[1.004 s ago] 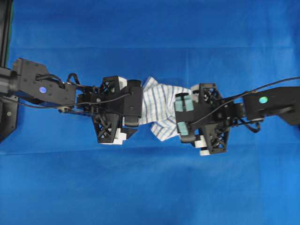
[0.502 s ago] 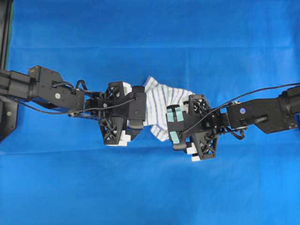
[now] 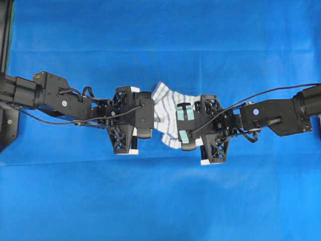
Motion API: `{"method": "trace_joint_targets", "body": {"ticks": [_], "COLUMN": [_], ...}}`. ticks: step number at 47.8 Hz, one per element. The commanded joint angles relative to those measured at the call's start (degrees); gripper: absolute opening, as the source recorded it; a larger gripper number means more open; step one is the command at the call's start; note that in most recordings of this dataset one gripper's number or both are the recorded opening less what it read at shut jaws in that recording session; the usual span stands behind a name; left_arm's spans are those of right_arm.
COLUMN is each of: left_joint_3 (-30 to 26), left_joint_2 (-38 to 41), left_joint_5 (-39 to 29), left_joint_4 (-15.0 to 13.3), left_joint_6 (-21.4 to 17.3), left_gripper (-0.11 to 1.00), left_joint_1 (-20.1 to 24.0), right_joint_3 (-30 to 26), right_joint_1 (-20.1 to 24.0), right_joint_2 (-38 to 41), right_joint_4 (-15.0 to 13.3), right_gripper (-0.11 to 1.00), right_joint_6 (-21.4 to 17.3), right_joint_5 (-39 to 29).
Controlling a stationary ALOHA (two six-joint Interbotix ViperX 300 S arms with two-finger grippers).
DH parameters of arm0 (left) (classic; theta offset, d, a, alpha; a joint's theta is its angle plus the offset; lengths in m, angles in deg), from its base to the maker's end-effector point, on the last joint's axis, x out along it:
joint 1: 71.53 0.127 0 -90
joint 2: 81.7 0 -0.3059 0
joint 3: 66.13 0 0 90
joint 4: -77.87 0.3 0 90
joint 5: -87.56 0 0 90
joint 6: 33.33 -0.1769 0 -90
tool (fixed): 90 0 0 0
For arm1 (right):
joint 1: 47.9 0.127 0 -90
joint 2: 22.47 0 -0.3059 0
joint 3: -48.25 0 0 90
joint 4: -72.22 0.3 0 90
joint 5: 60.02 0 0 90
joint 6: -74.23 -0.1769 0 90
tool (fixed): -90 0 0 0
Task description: Lift the towel with both arms.
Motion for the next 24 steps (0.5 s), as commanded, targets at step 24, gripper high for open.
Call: {"method": "trace_joint_targets", "body": {"ticks": [24], "left_joint_3": [-3.16], "left_joint_2": [-17.75], "left_joint_5": [-14.15], "left_joint_4": [0.00], "left_joint_6": [0.00], "left_gripper": [0.03], "left_joint_1": [-0.18], "right_joint_3": [-2.99], "right_joint_1": [-1.23], "right_joint_2": [-13.27], "right_joint_4": [-0.26], "right_gripper": [0.02], "right_joint_6": [0.00], "right_joint_5": [-5.98]}}
